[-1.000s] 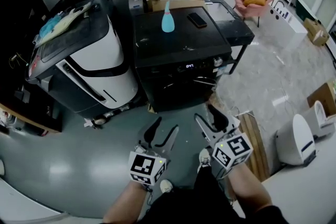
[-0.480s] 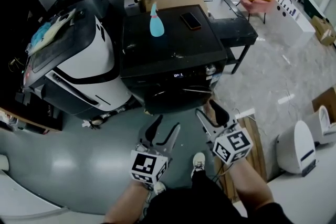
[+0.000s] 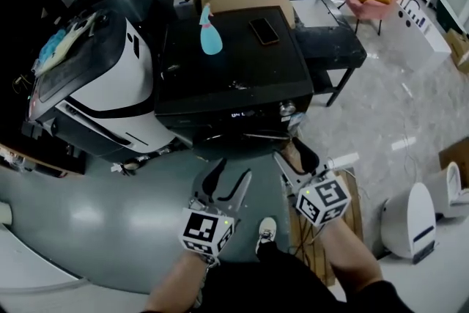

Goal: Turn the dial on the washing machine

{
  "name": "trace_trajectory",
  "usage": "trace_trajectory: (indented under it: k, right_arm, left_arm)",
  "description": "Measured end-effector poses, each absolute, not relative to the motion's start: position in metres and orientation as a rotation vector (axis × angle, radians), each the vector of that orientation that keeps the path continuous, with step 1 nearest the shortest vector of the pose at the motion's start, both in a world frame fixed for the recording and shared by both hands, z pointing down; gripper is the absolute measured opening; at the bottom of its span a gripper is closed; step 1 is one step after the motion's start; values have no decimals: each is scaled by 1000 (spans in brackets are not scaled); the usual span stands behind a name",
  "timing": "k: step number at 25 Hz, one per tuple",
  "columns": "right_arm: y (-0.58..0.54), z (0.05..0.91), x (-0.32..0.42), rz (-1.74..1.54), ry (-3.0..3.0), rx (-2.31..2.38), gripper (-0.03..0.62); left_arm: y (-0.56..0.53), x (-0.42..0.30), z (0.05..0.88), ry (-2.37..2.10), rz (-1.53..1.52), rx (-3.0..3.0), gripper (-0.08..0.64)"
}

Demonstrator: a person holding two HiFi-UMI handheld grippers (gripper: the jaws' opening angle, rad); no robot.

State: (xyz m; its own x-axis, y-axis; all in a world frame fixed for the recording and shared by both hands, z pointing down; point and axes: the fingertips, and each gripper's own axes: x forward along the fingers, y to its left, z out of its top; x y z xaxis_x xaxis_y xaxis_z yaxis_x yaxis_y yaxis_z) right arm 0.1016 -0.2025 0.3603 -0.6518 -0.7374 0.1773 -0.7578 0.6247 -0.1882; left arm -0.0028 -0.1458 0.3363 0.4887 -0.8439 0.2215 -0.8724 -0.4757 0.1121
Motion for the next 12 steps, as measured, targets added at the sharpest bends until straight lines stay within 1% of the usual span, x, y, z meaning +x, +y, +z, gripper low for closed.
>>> trace_trajectory:
  k: [6, 12]
  right_arm:
    - [-236, 376, 120, 326, -2740, 1246, 229]
    - [-258, 402, 124, 338, -2690, 1270, 236]
  left_arm:
    - [-171, 14, 345, -1503, 194, 2499, 215]
    - [-186, 17, 355, -1473, 262, 2468, 215]
